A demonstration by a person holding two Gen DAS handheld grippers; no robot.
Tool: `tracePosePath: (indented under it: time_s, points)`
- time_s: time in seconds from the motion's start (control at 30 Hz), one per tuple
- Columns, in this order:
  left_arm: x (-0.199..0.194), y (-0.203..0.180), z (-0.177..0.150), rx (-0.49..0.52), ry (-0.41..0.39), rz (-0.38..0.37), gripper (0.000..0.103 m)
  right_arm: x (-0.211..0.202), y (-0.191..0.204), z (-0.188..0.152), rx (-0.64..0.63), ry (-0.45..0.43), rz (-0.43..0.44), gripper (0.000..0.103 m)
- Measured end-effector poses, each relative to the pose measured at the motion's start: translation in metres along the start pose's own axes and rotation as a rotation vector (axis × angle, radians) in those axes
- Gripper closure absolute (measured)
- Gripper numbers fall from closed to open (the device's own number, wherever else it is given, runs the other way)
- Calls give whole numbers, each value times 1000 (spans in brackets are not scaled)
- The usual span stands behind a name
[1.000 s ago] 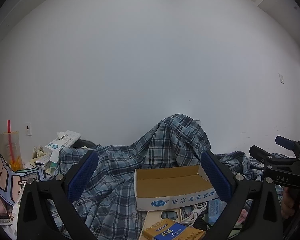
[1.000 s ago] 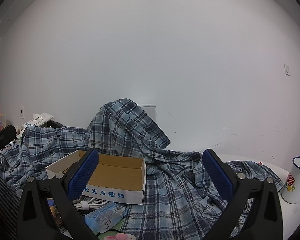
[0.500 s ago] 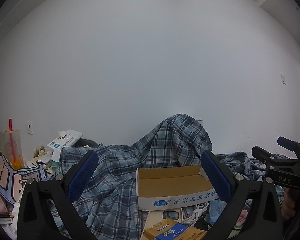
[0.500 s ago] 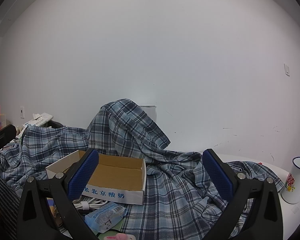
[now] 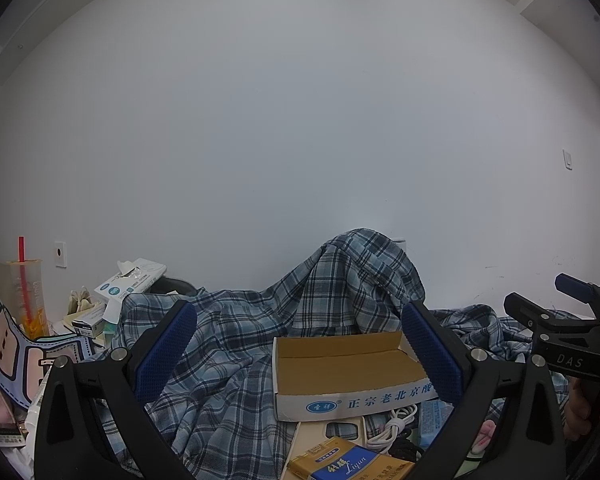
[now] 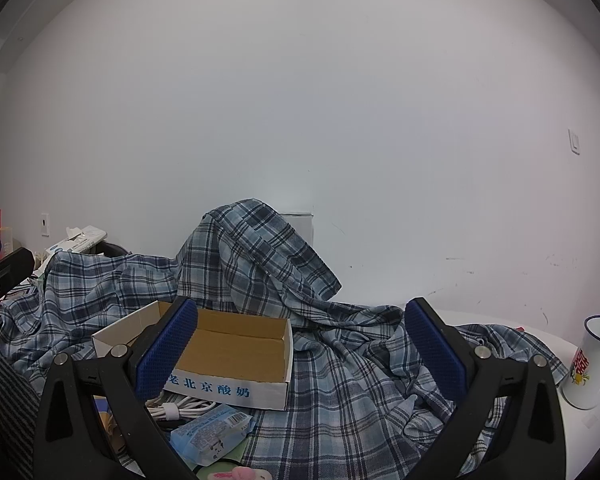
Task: Organize soft objects
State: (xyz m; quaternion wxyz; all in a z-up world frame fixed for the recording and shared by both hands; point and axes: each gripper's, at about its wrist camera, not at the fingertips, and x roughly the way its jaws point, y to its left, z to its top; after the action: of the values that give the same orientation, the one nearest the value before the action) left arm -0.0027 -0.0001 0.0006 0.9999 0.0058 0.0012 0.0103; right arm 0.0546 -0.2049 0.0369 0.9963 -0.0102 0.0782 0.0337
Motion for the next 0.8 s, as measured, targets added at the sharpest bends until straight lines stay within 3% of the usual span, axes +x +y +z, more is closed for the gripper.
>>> tracePosePath:
  time_s: [0.8]
  points:
    - [0, -1, 1, -1, 3, 0, 0, -1, 0, 0, 1, -2, 0, 0]
